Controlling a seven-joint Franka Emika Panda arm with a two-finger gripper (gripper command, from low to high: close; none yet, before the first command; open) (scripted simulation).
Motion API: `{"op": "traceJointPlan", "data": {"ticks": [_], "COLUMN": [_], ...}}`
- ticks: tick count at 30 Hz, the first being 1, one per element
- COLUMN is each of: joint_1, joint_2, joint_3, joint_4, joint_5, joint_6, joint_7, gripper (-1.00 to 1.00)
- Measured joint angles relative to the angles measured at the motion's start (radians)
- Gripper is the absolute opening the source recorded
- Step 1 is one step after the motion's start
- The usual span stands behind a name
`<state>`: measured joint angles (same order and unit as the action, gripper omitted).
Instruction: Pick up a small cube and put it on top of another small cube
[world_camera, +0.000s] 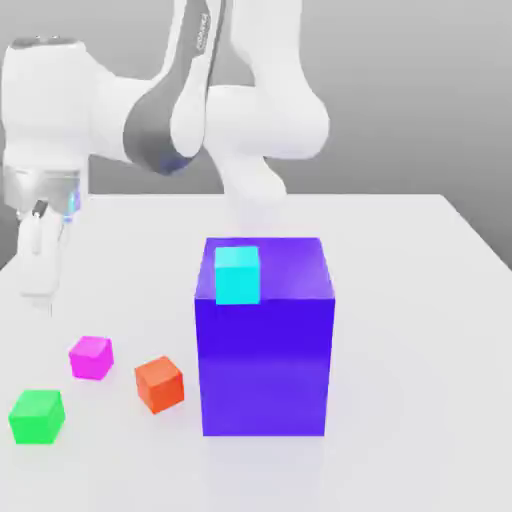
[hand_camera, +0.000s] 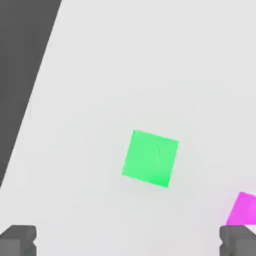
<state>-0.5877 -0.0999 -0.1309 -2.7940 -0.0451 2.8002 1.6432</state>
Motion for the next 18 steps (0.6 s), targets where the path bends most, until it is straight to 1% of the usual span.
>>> {"op": "traceJointPlan", "data": {"ticks": [3,7,10,11,18], "joint_1": [-0.088,-0.123,-0.173,-0.182,-0.182], "joint_2": [0.103,0.248,0.356,0.377,0.375], "joint_3": [-0.029,0.044,0.101,0.11,0.111], "joint_4": [-0.059,-0.048,-0.028,-0.024,-0.025], "joint_5": [0.05,0.13,0.153,0.155,0.154], "joint_6": [0.075,0.189,0.277,0.295,0.295], "joint_7": [0.066,0.03,0.013,0.01,0.012], "gripper": [0.0,0.0,0.0,-1.0,-1.0]}}
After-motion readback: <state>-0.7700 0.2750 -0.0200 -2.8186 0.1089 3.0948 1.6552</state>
